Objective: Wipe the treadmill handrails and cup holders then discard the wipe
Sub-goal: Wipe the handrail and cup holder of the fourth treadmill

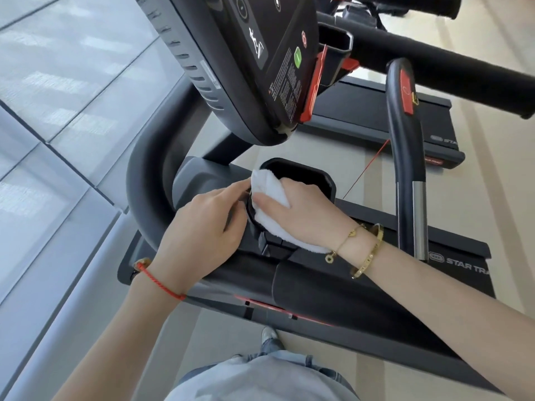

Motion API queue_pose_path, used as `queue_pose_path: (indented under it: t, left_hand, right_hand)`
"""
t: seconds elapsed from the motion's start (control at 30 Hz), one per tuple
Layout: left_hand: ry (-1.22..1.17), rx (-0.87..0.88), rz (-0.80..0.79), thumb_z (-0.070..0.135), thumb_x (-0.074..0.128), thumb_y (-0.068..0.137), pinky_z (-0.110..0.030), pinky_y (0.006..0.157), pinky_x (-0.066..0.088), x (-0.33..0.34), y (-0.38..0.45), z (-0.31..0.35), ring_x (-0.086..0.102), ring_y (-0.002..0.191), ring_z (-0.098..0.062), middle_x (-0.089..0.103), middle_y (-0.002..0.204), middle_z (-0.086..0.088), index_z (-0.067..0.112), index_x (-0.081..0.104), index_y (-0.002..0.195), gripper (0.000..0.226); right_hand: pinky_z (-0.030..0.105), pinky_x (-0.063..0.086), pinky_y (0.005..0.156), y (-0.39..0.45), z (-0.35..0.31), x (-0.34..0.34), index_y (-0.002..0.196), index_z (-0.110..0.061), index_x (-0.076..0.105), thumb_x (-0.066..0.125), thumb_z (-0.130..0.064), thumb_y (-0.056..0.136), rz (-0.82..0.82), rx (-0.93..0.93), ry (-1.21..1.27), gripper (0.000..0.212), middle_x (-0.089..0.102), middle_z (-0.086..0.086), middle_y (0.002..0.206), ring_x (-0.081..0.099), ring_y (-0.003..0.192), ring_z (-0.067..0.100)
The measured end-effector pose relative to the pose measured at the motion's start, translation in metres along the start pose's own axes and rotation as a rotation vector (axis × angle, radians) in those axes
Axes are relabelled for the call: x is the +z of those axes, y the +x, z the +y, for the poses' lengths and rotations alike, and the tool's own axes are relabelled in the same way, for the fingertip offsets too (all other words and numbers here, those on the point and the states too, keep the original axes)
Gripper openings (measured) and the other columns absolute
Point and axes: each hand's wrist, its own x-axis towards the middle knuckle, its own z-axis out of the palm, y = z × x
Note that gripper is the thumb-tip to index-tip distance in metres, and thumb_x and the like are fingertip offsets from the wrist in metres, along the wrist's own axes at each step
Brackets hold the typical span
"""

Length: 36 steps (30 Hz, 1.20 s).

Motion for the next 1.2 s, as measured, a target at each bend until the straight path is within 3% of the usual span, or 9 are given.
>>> queue_pose_path:
  t: [0.13, 0.4, 0.53, 0.67, 0.83, 0.93, 0.97, 1.07, 1.2]
  left_hand:
    - [-0.020, 0.044, 0.022, 0.019, 0.046, 0.098, -0.042, 0.073, 0.054, -0.001, -0.001, -0.002, 0.066, 0.087, -0.017, 0.071, 0.101, 0.010, 0.036, 0.054, 0.133, 0.040]
    - [-0.024, 0.210, 0.174, 0.011, 0.053, 0.097, -0.036, 0.072, 0.053, 0.002, -0.018, -0.004, 0.062, 0.083, -0.015, 0.066, 0.103, 0.011, 0.019, 0.067, 0.113, 0.022]
    - [-0.017, 0.259, 0.194, 0.012, 0.052, 0.097, -0.039, 0.080, 0.054, 0.006, -0.027, -0.005, 0.062, 0.099, -0.017, 0.067, 0.114, 0.006, 0.016, 0.069, 0.113, 0.024]
    - [-0.034, 0.317, 0.209, 0.012, 0.052, 0.097, -0.025, 0.091, 0.048, 0.008, -0.040, -0.001, 0.061, 0.111, -0.018, 0.069, 0.116, 0.005, 0.013, 0.070, 0.115, 0.026]
    - [-0.079, 0.375, 0.177, 0.011, 0.050, 0.099, -0.026, 0.087, 0.049, 0.014, -0.060, 0.011, 0.062, 0.098, -0.015, 0.070, 0.103, 0.006, 0.015, 0.070, 0.115, 0.026]
    - [-0.063, 0.407, 0.158, 0.013, 0.046, 0.099, -0.010, 0.081, 0.041, 0.018, -0.070, 0.019, 0.054, 0.083, -0.003, 0.062, 0.088, 0.013, 0.011, 0.070, 0.112, 0.027]
    - [-0.054, 0.418, 0.144, 0.014, 0.045, 0.099, -0.011, 0.083, 0.041, 0.021, -0.072, 0.022, 0.053, 0.080, -0.001, 0.059, 0.086, 0.015, 0.009, 0.070, 0.112, 0.028]
    - [-0.014, 0.414, 0.088, 0.015, 0.045, 0.101, -0.041, 0.091, 0.049, 0.028, -0.078, 0.031, 0.057, 0.082, -0.014, 0.062, 0.089, 0.010, 0.012, 0.066, 0.123, 0.031]
    - [0.009, 0.399, 0.050, 0.016, 0.048, 0.101, -0.049, 0.097, 0.045, 0.040, -0.085, 0.046, 0.051, 0.083, -0.019, 0.053, 0.086, 0.009, 0.010, 0.057, 0.135, 0.036]
  right_hand:
    - [0.019, 0.027, 0.054, -0.023, -0.001, 0.001, 0.076, -0.024, 0.040, 0.047, -0.054, 0.092, 0.086, -0.027, -0.013, 0.035, 0.052, -0.006, 0.072, 0.049, 0.068, 0.004]
    - [0.022, 0.025, 0.046, -0.064, -0.001, 0.003, 0.094, -0.017, 0.046, 0.043, -0.056, 0.094, 0.318, -0.222, -0.101, 0.039, 0.034, -0.007, 0.048, 0.043, 0.047, 0.012]
    - [0.018, 0.033, 0.051, -0.080, 0.000, 0.008, 0.113, -0.015, 0.050, 0.043, -0.047, 0.098, 0.326, -0.276, -0.107, 0.036, 0.048, -0.026, 0.062, 0.047, 0.053, 0.003]
    - [0.016, 0.037, 0.061, -0.104, 0.003, 0.012, 0.118, -0.015, 0.051, 0.039, -0.047, 0.099, 0.391, -0.322, -0.175, 0.039, 0.036, -0.016, 0.065, 0.042, 0.058, 0.006]
    - [0.023, 0.032, 0.058, -0.135, 0.012, 0.018, 0.116, -0.009, 0.052, 0.037, -0.048, 0.098, 0.448, -0.329, -0.284, 0.047, 0.031, -0.013, 0.060, 0.036, 0.061, 0.018]
    - [0.022, 0.030, 0.054, -0.152, 0.016, 0.029, 0.114, -0.014, 0.054, 0.037, -0.053, 0.097, 0.505, -0.297, -0.355, 0.045, 0.033, -0.013, 0.061, 0.032, 0.060, 0.015]
    - [0.019, 0.028, 0.051, -0.157, 0.017, 0.033, 0.114, -0.017, 0.054, 0.038, -0.053, 0.097, 0.541, -0.295, -0.376, 0.043, 0.034, -0.016, 0.063, 0.032, 0.063, 0.011]
    - [0.005, 0.022, 0.052, -0.167, 0.024, 0.044, 0.115, -0.022, 0.058, 0.044, -0.053, 0.096, 0.685, -0.258, -0.419, 0.039, 0.041, -0.021, 0.074, 0.032, 0.071, 0.001]
    - [0.012, 0.022, 0.060, -0.174, 0.043, 0.050, 0.113, -0.021, 0.062, 0.046, -0.055, 0.095, 0.794, -0.213, -0.497, 0.041, 0.060, -0.012, 0.079, 0.051, 0.069, 0.006]
